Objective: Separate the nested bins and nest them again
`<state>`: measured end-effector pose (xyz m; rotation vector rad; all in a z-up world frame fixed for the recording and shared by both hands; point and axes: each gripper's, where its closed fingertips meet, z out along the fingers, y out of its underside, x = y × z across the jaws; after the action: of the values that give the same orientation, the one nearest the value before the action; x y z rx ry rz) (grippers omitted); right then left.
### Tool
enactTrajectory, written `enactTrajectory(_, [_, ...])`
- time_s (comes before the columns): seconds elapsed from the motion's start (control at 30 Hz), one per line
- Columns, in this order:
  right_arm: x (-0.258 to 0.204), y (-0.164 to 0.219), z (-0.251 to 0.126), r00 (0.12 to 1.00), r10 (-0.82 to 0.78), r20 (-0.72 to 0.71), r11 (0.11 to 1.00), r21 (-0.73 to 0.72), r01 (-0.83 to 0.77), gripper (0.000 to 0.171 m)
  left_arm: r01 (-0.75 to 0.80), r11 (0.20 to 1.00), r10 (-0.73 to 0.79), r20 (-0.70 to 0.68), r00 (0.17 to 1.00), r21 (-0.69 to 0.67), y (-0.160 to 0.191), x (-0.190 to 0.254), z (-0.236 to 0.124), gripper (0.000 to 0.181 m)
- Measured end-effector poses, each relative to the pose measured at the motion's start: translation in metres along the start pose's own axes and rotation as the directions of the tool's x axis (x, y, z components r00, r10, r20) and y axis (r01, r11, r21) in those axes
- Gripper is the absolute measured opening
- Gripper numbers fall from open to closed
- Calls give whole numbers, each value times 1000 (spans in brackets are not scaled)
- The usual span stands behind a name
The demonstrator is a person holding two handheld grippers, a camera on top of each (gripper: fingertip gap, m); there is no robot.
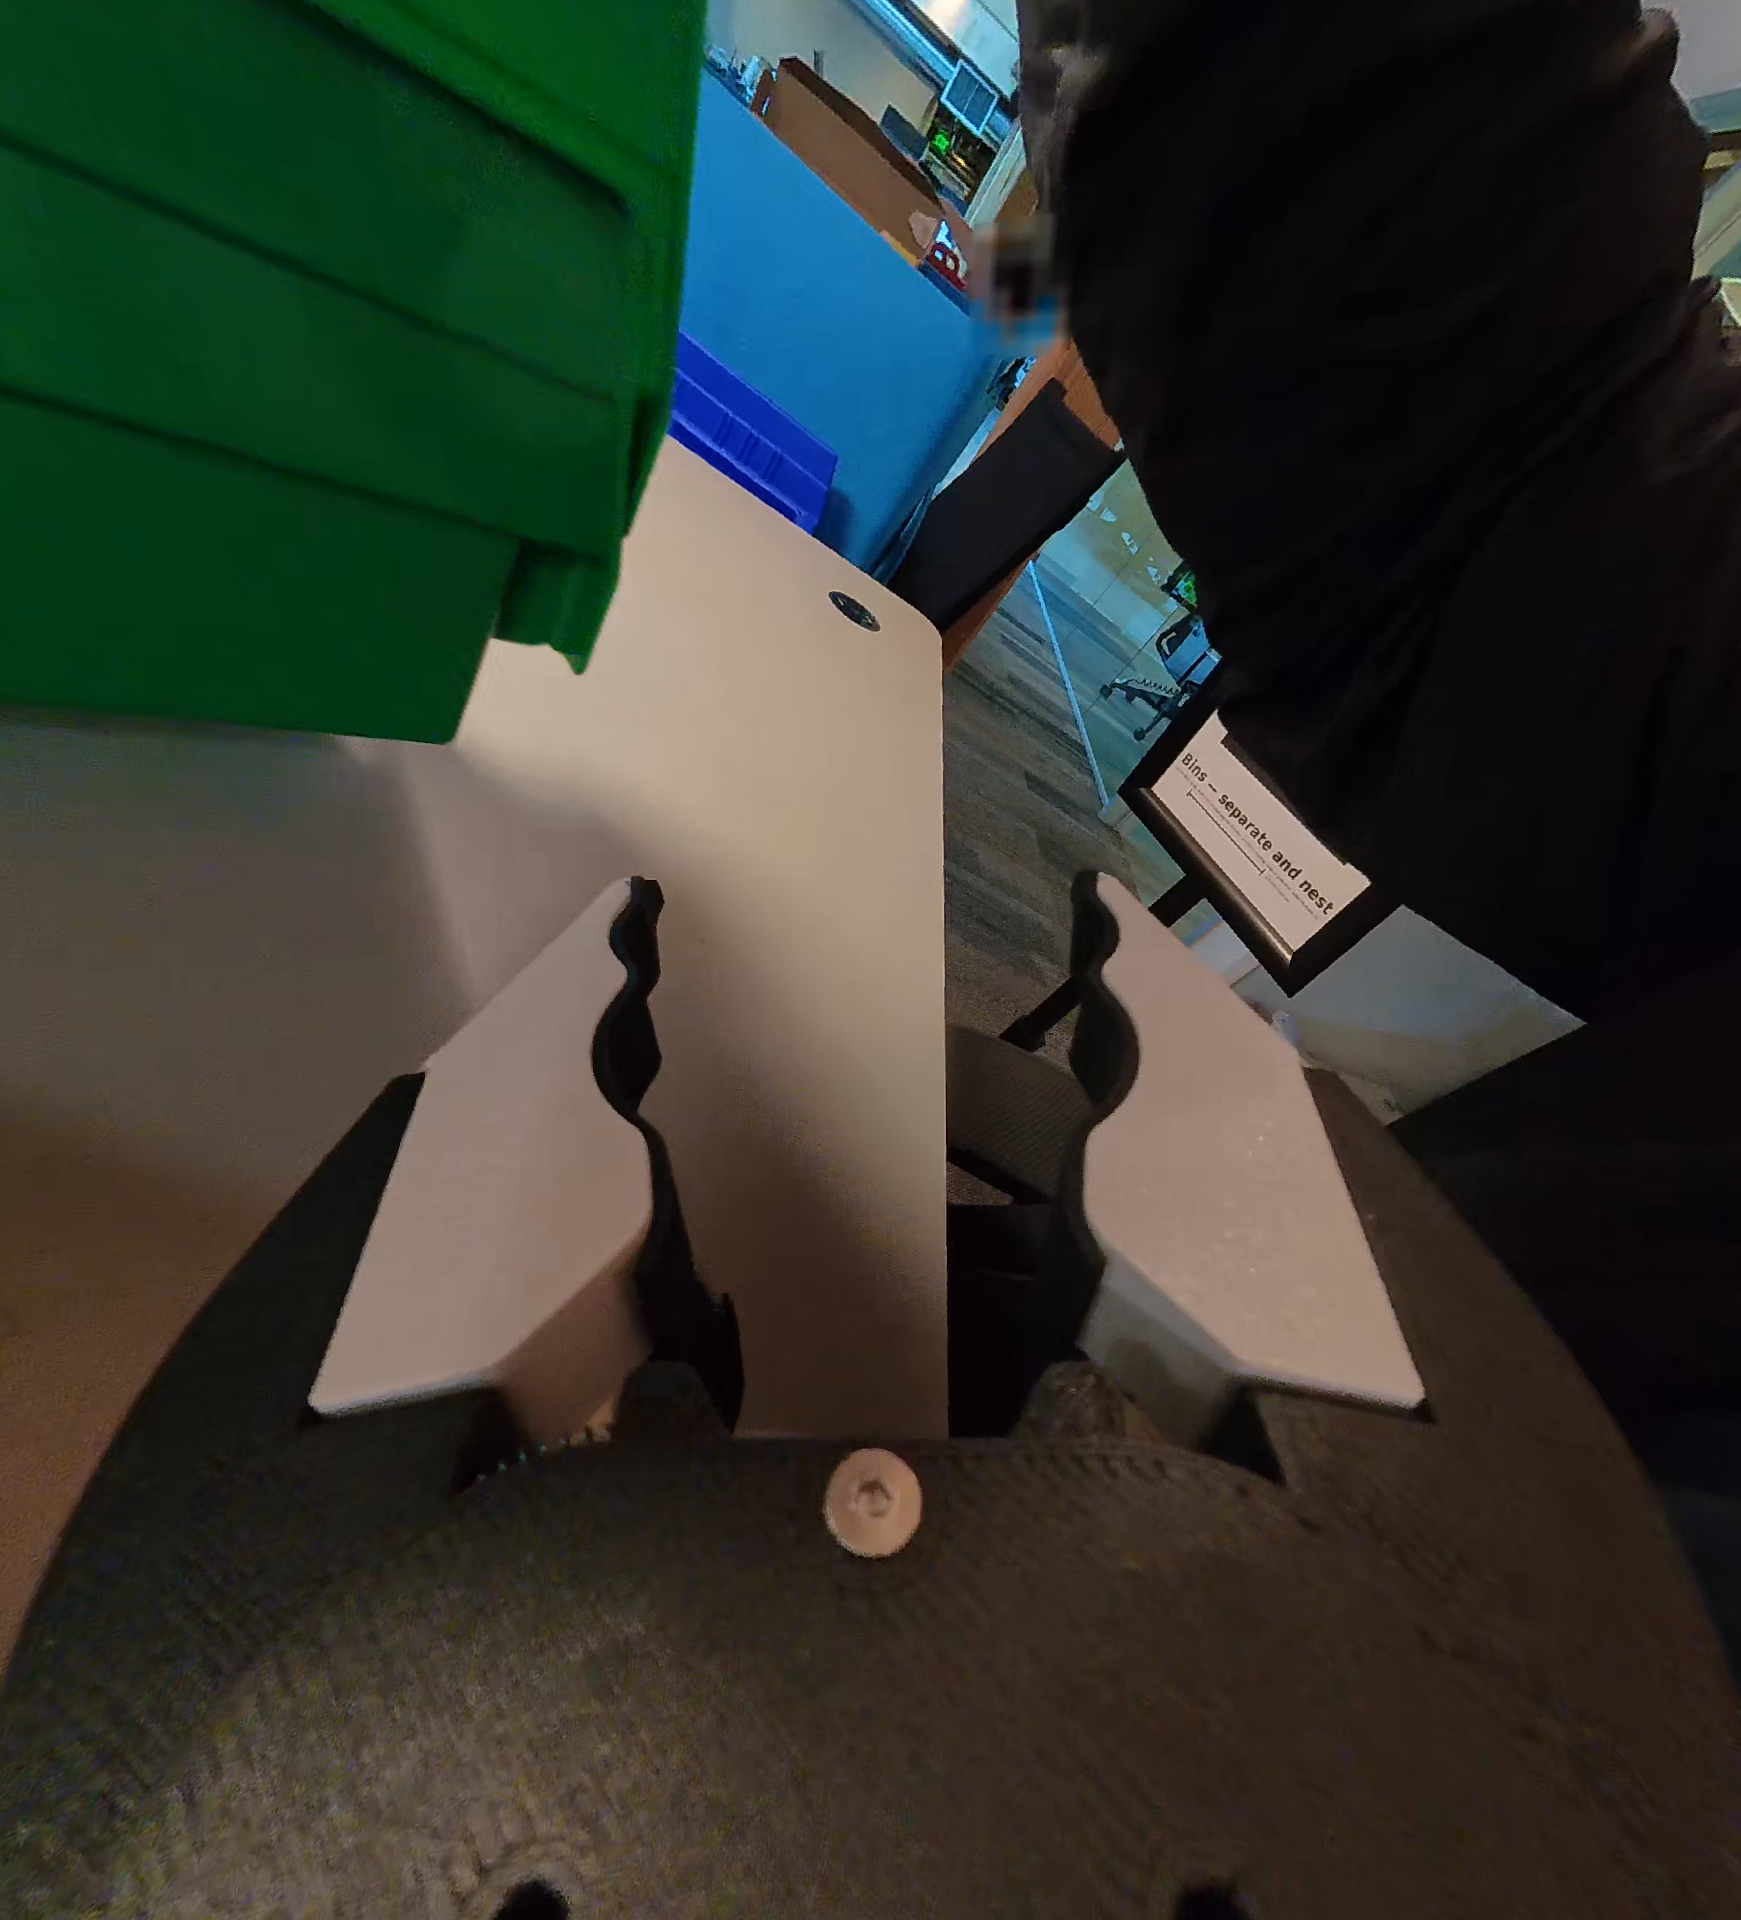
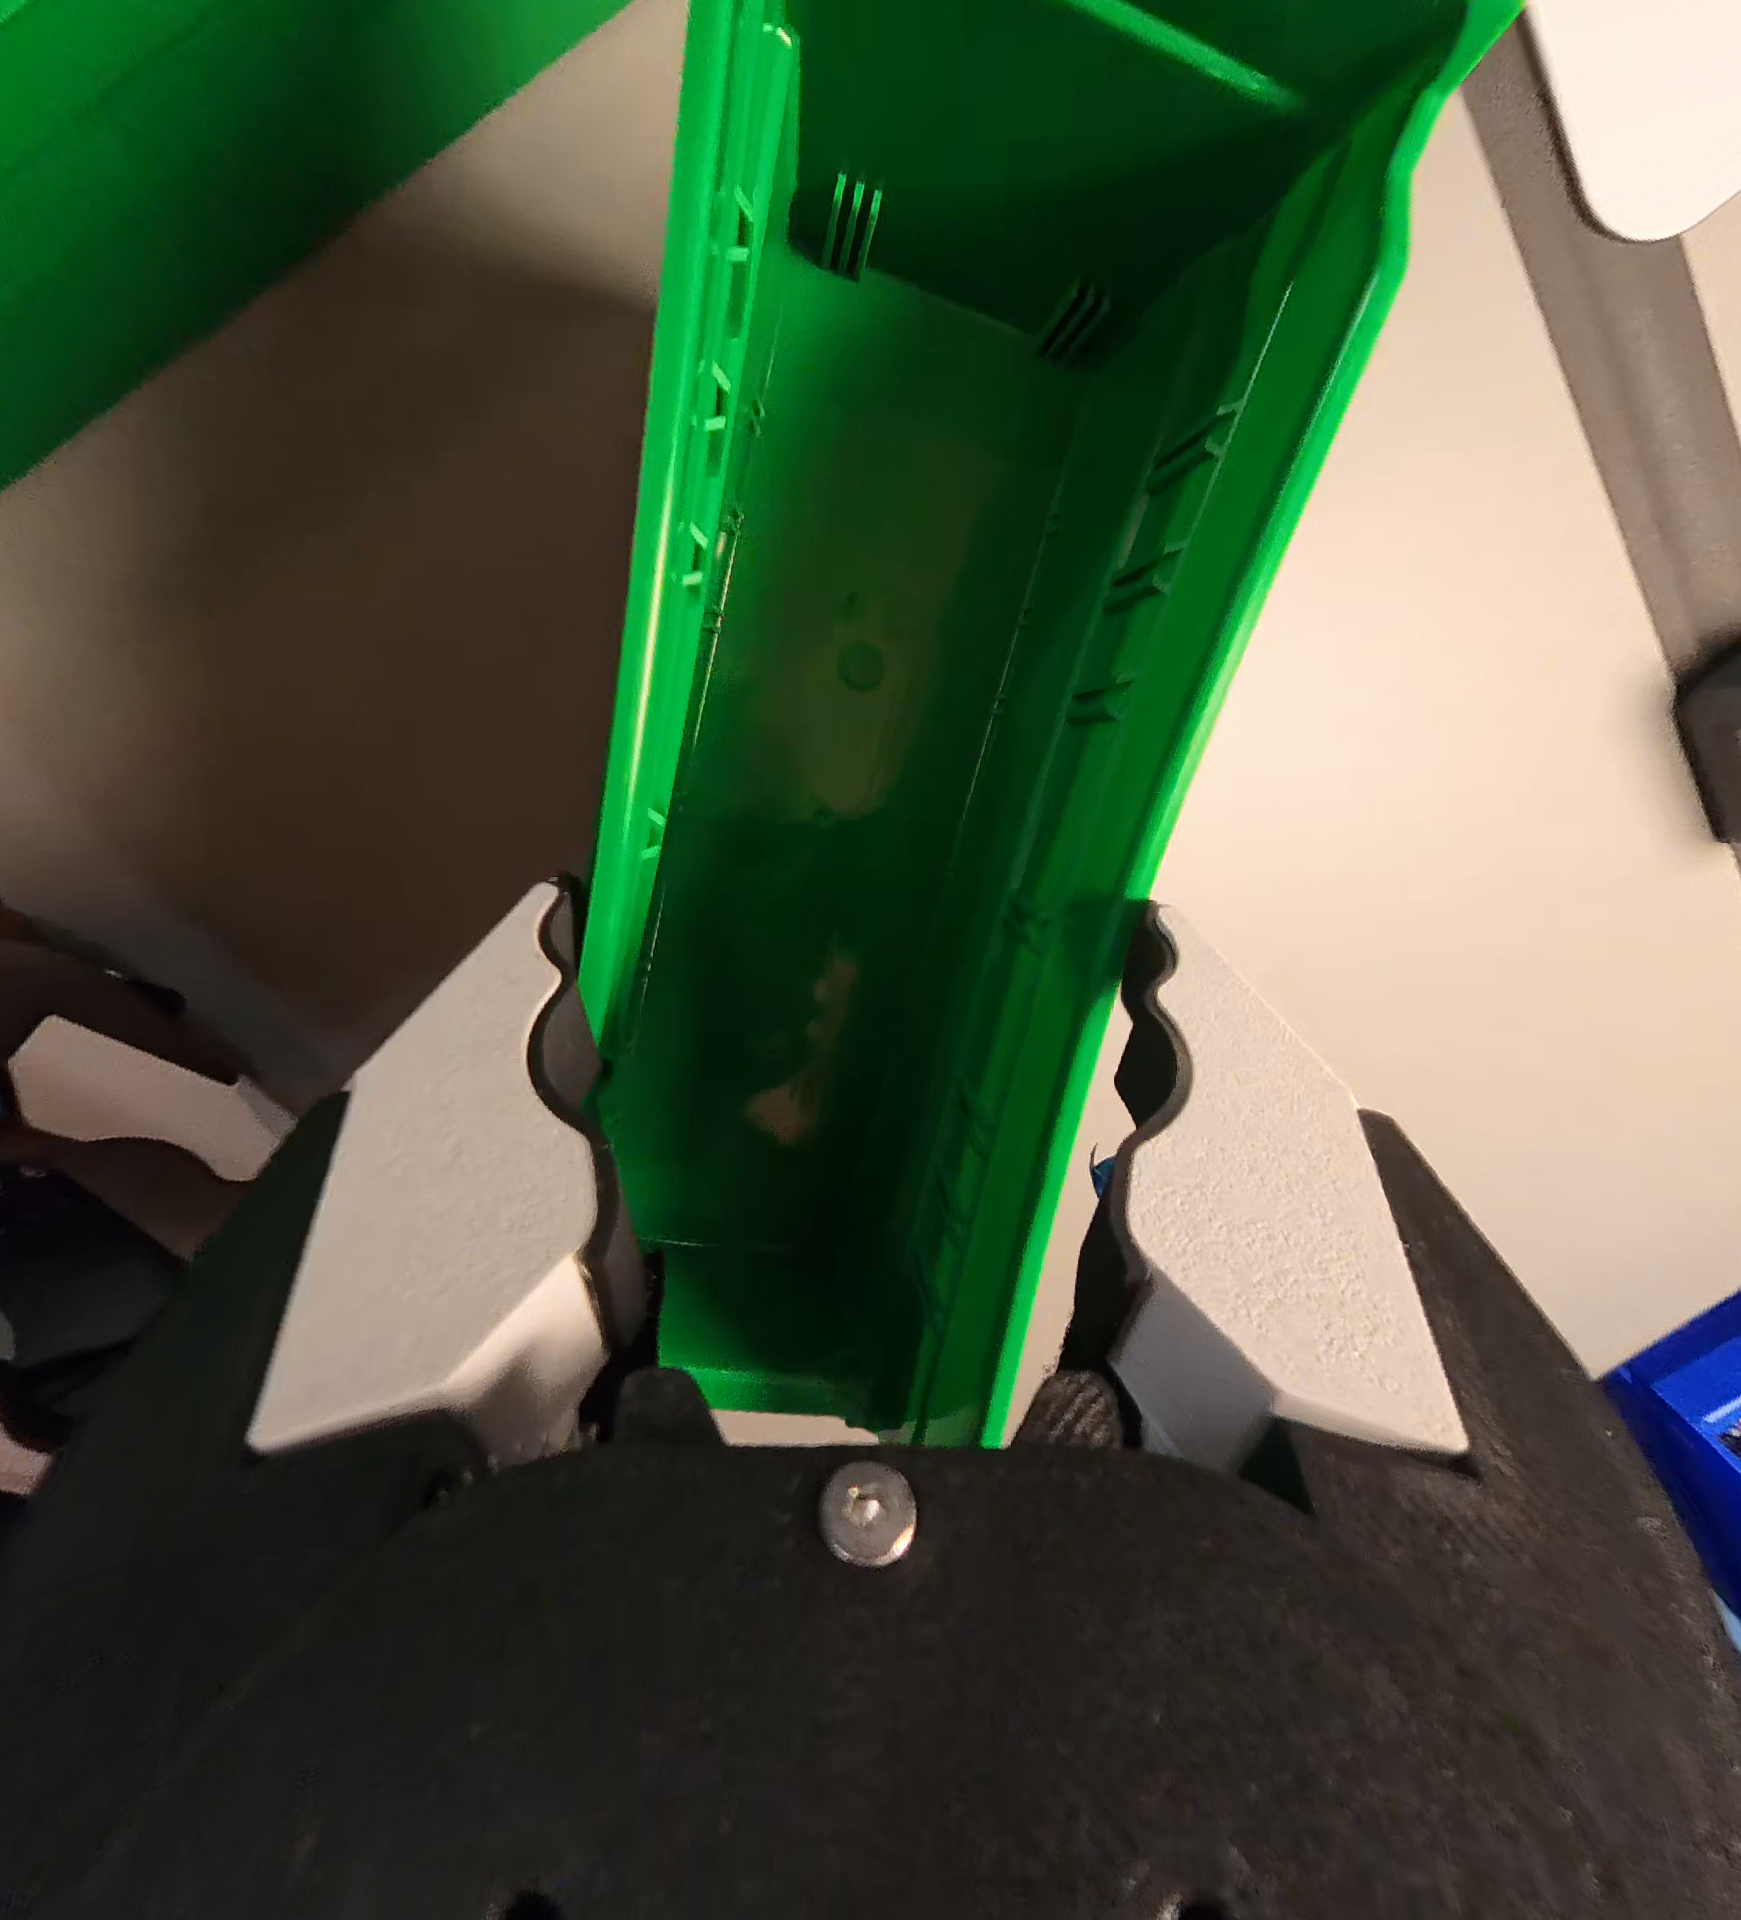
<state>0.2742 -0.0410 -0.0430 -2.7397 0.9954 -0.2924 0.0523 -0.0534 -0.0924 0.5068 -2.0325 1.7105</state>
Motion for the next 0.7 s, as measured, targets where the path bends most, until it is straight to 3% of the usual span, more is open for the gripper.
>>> enactTrajectory(0.03, [-3,1,1,1000,4,19,1000,-4,-4,105,0,1000,0,0,1000,0,0,0,0,79])
enactTrajectory(0.37, [-17,22,19,995,-1,98,996,-94,10,115,1,1000,-1,-1,1000,-2,0,0,0,80])
enactTrajectory(0.7, [-12,27,15,998,-43,49,992,-120,49,115,1,1000,-1,-2,1000,-4,1,0,0,80])
